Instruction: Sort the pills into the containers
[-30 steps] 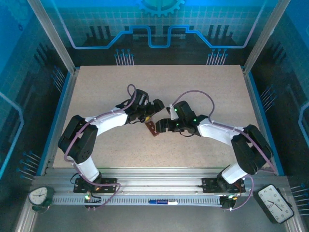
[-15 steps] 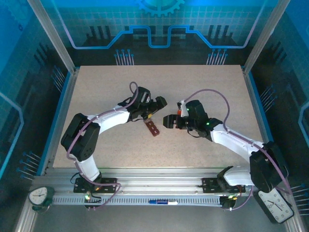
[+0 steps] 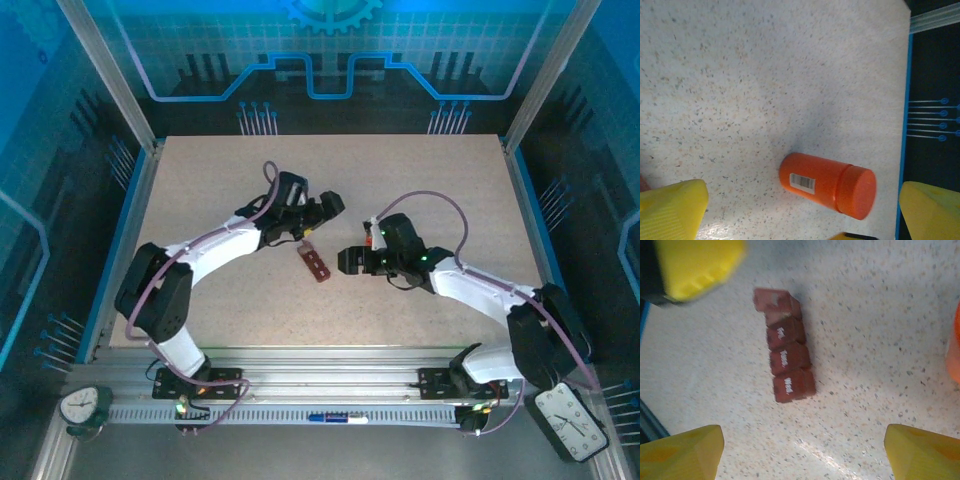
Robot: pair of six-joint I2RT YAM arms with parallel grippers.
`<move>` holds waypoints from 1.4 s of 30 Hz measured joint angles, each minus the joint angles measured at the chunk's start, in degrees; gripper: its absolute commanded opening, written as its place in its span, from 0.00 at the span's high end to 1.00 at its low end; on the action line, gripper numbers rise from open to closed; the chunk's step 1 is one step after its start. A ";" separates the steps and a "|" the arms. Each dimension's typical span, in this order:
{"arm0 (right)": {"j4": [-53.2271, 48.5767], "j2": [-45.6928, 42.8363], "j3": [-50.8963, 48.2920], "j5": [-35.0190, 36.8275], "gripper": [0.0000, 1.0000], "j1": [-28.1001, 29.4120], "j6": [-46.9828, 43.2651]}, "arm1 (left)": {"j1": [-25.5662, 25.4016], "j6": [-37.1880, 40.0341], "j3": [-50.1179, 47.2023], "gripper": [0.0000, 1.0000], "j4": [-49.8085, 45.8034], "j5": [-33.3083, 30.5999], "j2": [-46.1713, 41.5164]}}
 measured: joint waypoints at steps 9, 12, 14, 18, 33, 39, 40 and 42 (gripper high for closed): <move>-1.53 9.42 5.64 5.38 0.16 4.50 -2.54 | 5.62 1.20 -10.03 0.01 -1.99 -0.48 -7.23; -1.20 12.76 7.39 6.97 0.17 5.31 -2.80 | 5.95 1.16 -12.55 0.01 -2.56 -0.31 -7.21; -0.92 14.47 8.11 7.76 0.17 5.55 -2.89 | 5.95 1.11 -12.81 0.01 -2.45 0.11 -7.06; -0.50 16.76 8.70 8.90 0.17 5.60 -2.97 | 5.86 0.66 -12.79 0.01 -0.72 0.87 -6.58; 1.03 22.01 10.78 9.27 0.19 5.66 -2.99 | 3.41 -1.40 -10.25 0.01 2.47 1.84 -0.44; 1.16 22.47 11.13 9.51 0.20 5.68 -2.95 | 3.23 -1.88 -8.98 0.01 4.13 2.51 0.44; 1.16 22.51 11.15 9.57 0.20 5.68 -2.95 | 3.19 -1.90 -8.90 0.01 4.26 2.73 0.63; 1.16 22.58 11.15 9.73 0.20 5.68 -2.95 | 3.10 -1.95 -8.87 0.01 4.33 2.82 0.83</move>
